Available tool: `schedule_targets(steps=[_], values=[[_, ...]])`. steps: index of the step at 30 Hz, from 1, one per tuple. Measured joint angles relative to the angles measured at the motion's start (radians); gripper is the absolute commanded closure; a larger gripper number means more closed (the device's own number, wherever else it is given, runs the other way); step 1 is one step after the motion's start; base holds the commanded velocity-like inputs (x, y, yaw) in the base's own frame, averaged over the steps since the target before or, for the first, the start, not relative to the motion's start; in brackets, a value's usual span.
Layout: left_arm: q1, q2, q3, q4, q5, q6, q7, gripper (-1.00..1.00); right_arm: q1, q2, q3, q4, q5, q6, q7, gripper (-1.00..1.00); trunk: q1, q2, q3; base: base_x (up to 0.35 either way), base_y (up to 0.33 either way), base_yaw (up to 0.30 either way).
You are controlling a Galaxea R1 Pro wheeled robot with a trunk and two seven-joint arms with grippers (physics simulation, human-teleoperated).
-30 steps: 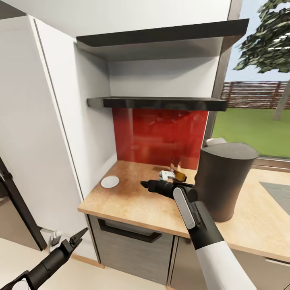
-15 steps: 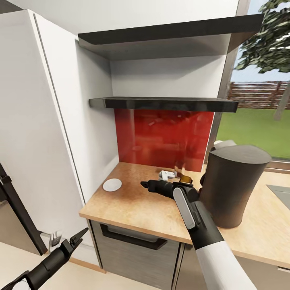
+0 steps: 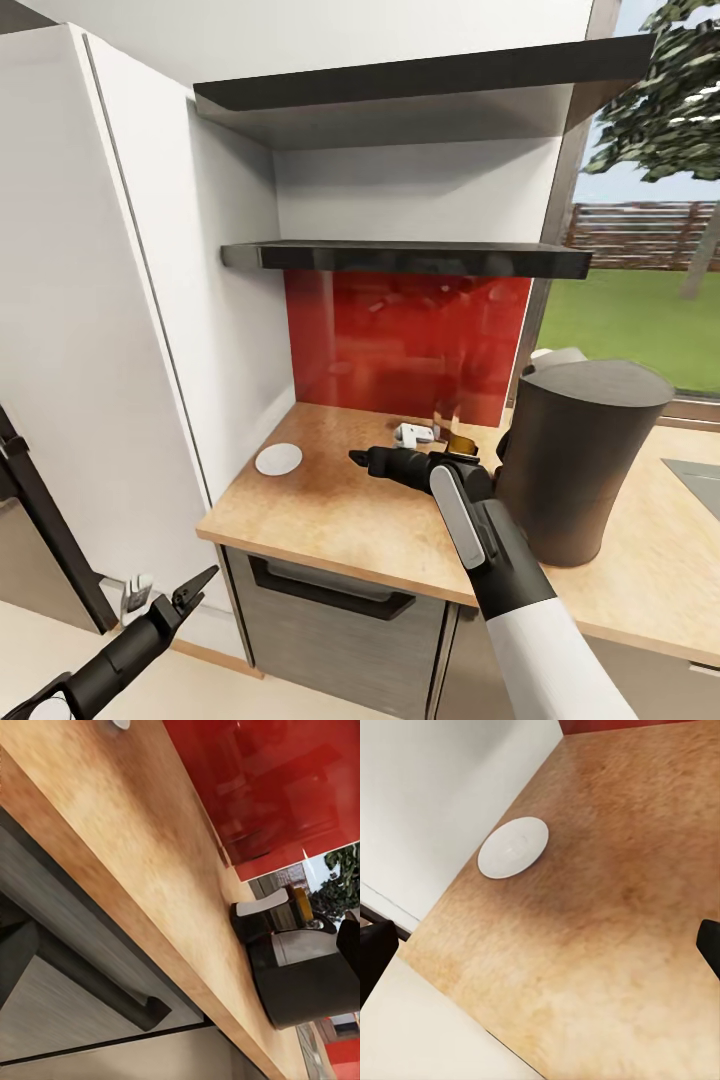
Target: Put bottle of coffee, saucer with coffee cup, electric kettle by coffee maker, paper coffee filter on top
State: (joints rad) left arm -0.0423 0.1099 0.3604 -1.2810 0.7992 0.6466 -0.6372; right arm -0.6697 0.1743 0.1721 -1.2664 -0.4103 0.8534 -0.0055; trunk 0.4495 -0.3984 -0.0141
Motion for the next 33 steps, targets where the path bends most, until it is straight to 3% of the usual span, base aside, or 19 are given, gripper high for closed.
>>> schedule_targets(steps=[10,24,33], values=[[0.0,-0.001,-0.001,0.0,0.0,0.0,0.0,-1.0,0.0,0.0,0.0,-0.001,-0.001,-0.001,0.007,-1.0,0.0,0.0,0.0,0.0,0.0,0.013],[0.0,-0.002,-0.001,0.0,0.002,0.001,-0.004,-1.0,0.0,-0.01,0.001,0.0,-0.004,-0.003,0.01,-1.0,0.0,0.001,-0.012,0.0,0.0,0.166],[0.0,0.004,-0.001,0.0,0.034,0.002,-0.004,-1.0,0.0,-0.01,0.003,0.0,-0.004,-0.003,0.01,-1.0,0.0,0.001,-0.022,0.0,0.0,0.182]])
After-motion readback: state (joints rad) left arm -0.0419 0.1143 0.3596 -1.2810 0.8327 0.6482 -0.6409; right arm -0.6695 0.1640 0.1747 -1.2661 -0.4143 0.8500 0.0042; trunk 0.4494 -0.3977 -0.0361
